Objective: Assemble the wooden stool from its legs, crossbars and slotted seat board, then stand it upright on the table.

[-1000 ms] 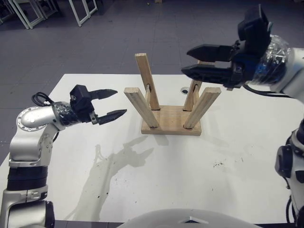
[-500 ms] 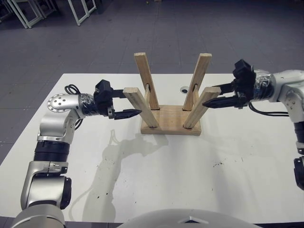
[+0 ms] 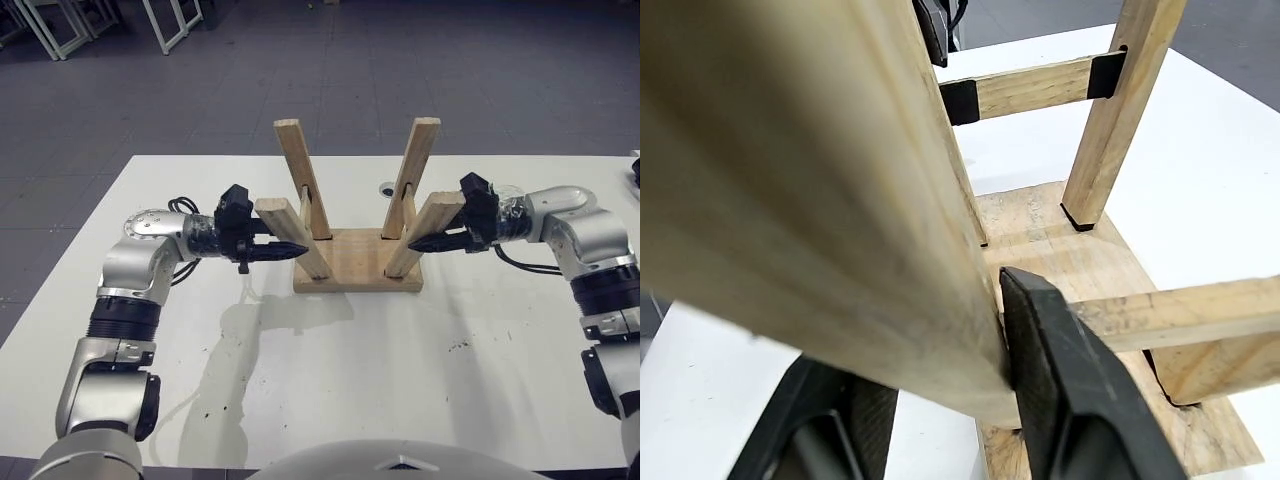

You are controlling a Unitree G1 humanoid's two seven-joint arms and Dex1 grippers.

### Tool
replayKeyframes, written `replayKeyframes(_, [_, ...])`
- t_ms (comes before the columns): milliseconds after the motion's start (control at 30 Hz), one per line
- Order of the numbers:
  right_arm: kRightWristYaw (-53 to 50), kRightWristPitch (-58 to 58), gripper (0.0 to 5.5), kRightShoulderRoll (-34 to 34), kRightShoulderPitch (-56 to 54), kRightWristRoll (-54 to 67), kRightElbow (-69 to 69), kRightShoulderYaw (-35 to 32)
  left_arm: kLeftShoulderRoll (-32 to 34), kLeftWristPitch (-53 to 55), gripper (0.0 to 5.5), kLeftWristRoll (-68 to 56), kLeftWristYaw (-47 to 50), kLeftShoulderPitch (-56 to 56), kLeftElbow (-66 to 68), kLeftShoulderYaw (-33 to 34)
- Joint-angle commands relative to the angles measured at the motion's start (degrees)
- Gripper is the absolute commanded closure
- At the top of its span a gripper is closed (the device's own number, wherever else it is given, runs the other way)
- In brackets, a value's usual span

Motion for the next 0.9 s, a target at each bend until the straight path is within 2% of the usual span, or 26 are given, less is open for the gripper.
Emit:
replayKeyframes(33, [5.79, 14.61, 4.08, -5.67, 1.85, 10.59, -7.04, -4.56, 7.53, 16.5, 4.0, -12.52, -3.85, 2.01, -11.74, 4.61])
replayKeyframes(100, [7.19, 24.9, 4.23, -7.65, -1.43, 18.71, -8.79, -7.86, 9.96, 29.04, 4.18, -22.9, -2.47, -0.83, -14.22, 9.1])
replayKeyframes(133, [5.59, 30.57, 4.39, -6.38, -5.87, 19.74, -4.56, -8.32, 9.23, 34.93, 4.23, -25.77, 0.18, -4.46, -10.75, 10.64])
replayKeyframes(233, [-5.04, 41.0, 4.39, 2.42, -18.37, 13.78, 18.97, -6.07, 1.33, 47.74, 4.23, -23.83, 12.08, -13.74, 9.98, 11.2])
replayKeyframes(267, [-6.61, 42.0, 4.1, 4.7, -20.35, 11.99, 24.99, -4.91, -0.88, 49.9, 3.98, -22.5, 14.18, -14.69, 15.79, 10.54])
replayKeyframes(367, [-8.66, 39.64, 3.66, 10.14, -20.77, 7.51, 36.24, -2.36, -6.83, 48.69, 3.61, -18.42, 18.98, -12.67, 28.83, 9.85])
replayKeyframes(400, [-9.17, 39.21, 3.38, 11.54, -20.93, 6.99, 39.07, -3.02, -8.29, 47.95, 3.36, -17.76, 20.92, -12.64, 32.71, 10.83])
replayKeyframes(500, [-11.83, 36.42, 2.88, 14.65, -22.88, 6.69, 48.83, -8.15, -9.99, 44.47, 3.34, -16.52, 25.27, -14.49, 43.52, 15.14])
replayKeyframes(567, [-12.42, 34.05, 2.88, 14.85, -23.46, 5.35, 52.12, -9.92, -9.71, 42.21, 3.34, -15.95, 26.8, -16.64, 47.77, 17.73])
replayKeyframes(667, [-12.69, 31.83, 2.88, 14.65, -24.34, 3.88, 55.28, -12.97, -8.28, 42.0, 3.34, -16.09, 26.05, -19.2, 49.72, 21.05])
replayKeyframes(833, [-4.32, 33.65, 2.88, 13.57, -24.57, 3.54, 54.28, -15.2, -7.84, 45.42, 3.34, -16.49, 23.83, -20.89, 48.84, 24.05])
replayKeyframes(900, [-0.46, 34.92, 2.51, 13.18, -24.86, 3.82, 52.78, -15.5, -7.87, 46.19, 3.34, -16.36, 23.93, -20.81, 48.4, 24.97])
